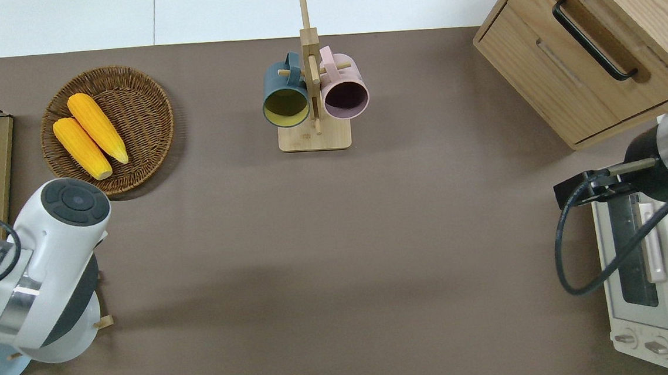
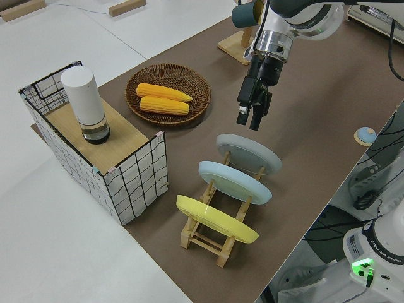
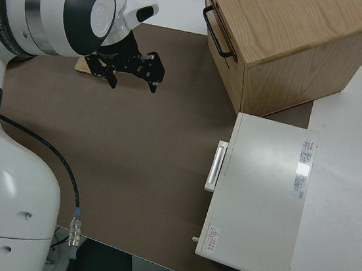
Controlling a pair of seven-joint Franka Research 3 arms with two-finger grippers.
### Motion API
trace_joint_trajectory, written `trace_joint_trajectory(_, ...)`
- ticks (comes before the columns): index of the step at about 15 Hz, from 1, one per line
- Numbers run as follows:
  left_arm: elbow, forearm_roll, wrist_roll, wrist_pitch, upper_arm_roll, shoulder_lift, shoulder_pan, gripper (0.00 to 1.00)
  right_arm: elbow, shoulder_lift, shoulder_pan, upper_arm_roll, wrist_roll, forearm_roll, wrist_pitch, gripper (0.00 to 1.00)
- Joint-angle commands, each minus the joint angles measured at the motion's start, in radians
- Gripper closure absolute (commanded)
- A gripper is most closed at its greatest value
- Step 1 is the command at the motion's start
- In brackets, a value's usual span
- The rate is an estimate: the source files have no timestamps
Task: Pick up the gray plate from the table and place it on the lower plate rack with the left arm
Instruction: 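Open the left gripper and raise it away from the rack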
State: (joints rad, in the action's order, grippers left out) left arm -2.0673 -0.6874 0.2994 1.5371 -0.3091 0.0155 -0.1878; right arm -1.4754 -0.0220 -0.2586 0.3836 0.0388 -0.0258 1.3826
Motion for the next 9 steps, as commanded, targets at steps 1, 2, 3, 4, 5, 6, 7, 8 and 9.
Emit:
trace_joint_trajectory(1, 0.113, 0.194, -0.117, 0.0, 0.016, 0.004, -0.002, 0.0, 0.007, 0.002, -0.024, 0.021, 0.012, -0.006, -0.011, 0.017)
trace_joint_trajectory(2, 0.14, 0.25, -0.138, 0.0, 0.019, 0.004, -0.004, 0.0, 0.006, 0.002, -0.024, 0.021, 0.012, -0.006, -0.011, 0.017)
trace_joint_trajectory(3, 0.163, 0.299, -0.157, 0.0, 0.021, 0.003, -0.004, 0.0, 0.007, 0.002, -0.024, 0.021, 0.012, -0.006, -0.011, 0.017)
trace_joint_trajectory(4, 0.176, 0.342, -0.167, 0.0, 0.024, 0.003, -0.004, 0.0, 0.007, 0.002, -0.024, 0.02, 0.012, -0.006, -0.011, 0.017)
trace_joint_trajectory(5, 0.179, 0.382, -0.174, 0.0, 0.028, 0.006, -0.005, 0.0, 0.007, 0.002, -0.024, 0.021, 0.012, -0.006, -0.011, 0.017)
trace_joint_trajectory(6, 0.179, 0.437, -0.184, 0.001, 0.028, 0.007, -0.01, 0.0, 0.007, 0.002, -0.024, 0.021, 0.012, -0.006, -0.011, 0.017)
trace_joint_trajectory(7, 0.19, 0.492, -0.193, 0.001, 0.028, 0.009, -0.012, 0.0, 0.007, 0.002, -0.024, 0.02, 0.012, -0.006, -0.013, 0.017)
trace_joint_trajectory(8, 0.205, 0.532, -0.194, 0.008, 0.028, 0.011, -0.013, 0.0, 0.007, 0.002, -0.024, 0.021, 0.012, -0.006, -0.011, 0.017)
trace_joint_trajectory(9, 0.223, 0.569, -0.204, 0.008, 0.028, 0.011, -0.015, 0.0, 0.007, 0.002, -0.024, 0.021, 0.012, -0.006, -0.011, 0.017)
